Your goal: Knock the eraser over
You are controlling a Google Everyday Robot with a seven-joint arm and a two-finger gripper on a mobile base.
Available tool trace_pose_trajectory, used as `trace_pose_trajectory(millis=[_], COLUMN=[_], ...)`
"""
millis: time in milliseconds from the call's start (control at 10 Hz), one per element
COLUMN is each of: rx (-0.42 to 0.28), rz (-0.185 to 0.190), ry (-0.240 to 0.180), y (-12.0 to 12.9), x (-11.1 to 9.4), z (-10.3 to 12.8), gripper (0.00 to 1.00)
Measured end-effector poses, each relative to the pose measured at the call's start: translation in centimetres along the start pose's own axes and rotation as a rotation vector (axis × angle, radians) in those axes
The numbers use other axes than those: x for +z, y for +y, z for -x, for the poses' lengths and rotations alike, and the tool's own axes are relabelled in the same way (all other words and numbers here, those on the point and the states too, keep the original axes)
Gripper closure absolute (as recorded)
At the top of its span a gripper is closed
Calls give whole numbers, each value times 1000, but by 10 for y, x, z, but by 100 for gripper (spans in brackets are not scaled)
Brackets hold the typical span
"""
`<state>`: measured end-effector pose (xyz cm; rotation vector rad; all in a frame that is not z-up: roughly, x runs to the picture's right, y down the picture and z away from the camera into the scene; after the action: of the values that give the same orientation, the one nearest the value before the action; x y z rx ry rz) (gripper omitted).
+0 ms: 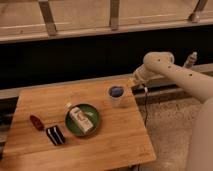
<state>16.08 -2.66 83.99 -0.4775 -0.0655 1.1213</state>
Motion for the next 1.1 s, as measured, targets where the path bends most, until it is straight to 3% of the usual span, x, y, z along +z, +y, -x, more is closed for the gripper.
trace_pose_trajectory(millis=[100,300,600,800,1000,1100], rx=[0,-4,-58,-130,-164,-184], rz=[0,-3,-69,-156,-188,-175], ry=[0,0,47,111,147,162], y=[0,0,11,39,61,78], x=[0,-1,-15,-43,-58,-60], z=[0,1,10,14,5,-4], gripper=[87,100,100,100,100,100])
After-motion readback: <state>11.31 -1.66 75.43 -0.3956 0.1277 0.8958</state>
